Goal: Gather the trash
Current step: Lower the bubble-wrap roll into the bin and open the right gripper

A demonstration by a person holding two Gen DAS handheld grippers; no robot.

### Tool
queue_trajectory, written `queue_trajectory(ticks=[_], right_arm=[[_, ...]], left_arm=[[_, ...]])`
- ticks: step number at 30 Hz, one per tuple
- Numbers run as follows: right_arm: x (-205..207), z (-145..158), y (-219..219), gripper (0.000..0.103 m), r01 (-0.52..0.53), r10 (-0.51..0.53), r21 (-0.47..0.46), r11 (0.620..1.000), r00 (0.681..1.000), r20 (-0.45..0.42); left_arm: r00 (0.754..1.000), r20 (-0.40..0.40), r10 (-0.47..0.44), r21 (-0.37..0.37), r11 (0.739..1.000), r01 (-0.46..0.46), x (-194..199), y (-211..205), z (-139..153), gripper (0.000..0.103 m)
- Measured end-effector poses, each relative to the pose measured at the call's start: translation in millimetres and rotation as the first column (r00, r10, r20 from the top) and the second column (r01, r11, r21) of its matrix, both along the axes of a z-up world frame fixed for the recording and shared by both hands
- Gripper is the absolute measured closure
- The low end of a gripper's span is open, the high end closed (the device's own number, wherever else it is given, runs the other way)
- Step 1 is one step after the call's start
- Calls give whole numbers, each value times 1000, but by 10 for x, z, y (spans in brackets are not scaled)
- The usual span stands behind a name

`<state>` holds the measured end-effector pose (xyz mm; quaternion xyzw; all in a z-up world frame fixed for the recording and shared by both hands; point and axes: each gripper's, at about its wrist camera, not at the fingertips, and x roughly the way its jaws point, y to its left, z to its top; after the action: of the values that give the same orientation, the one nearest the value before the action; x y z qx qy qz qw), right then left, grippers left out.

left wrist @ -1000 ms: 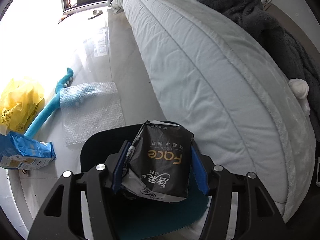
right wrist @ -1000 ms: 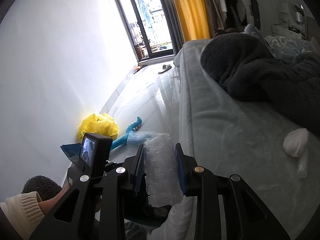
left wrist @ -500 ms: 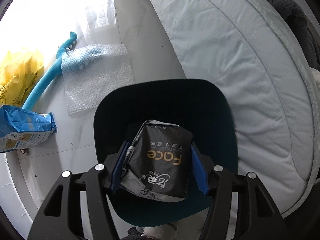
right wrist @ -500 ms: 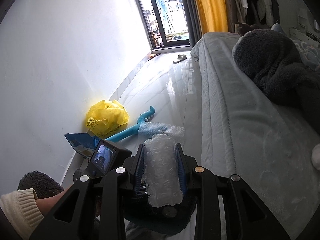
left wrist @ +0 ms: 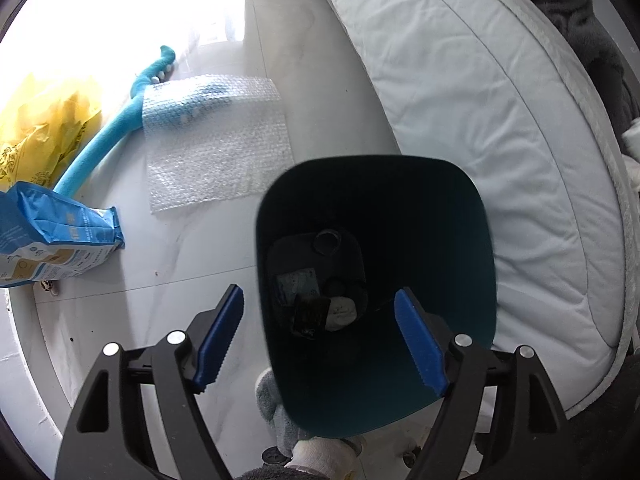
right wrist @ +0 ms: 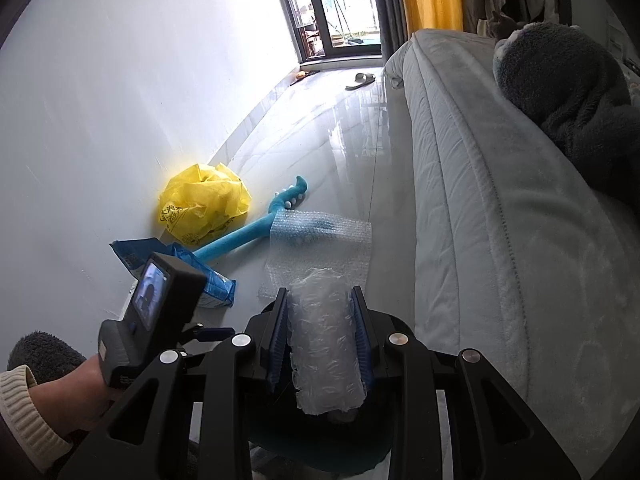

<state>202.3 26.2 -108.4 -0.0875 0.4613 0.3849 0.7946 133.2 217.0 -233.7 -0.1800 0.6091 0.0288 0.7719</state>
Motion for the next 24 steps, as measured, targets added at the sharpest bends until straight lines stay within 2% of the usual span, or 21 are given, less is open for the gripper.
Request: queue_trajectory(ticks=[10, 14, 24], right_arm=[[119, -468, 225, 72, 9, -17, -86, 996, 996, -93], [170, -682, 294, 72, 15, -31, -118, 993, 990, -136], [119, -1113, 491, 72, -13, -27, -220, 976, 984, -178]], left_arm=[[992, 84, 91, 5, 996, -91, -141, 434, 163, 23], [986, 141, 94, 24, 995, -99, -183, 519, 280, 25], [936, 339, 100, 19, 993, -113, -301, 647, 777, 34]])
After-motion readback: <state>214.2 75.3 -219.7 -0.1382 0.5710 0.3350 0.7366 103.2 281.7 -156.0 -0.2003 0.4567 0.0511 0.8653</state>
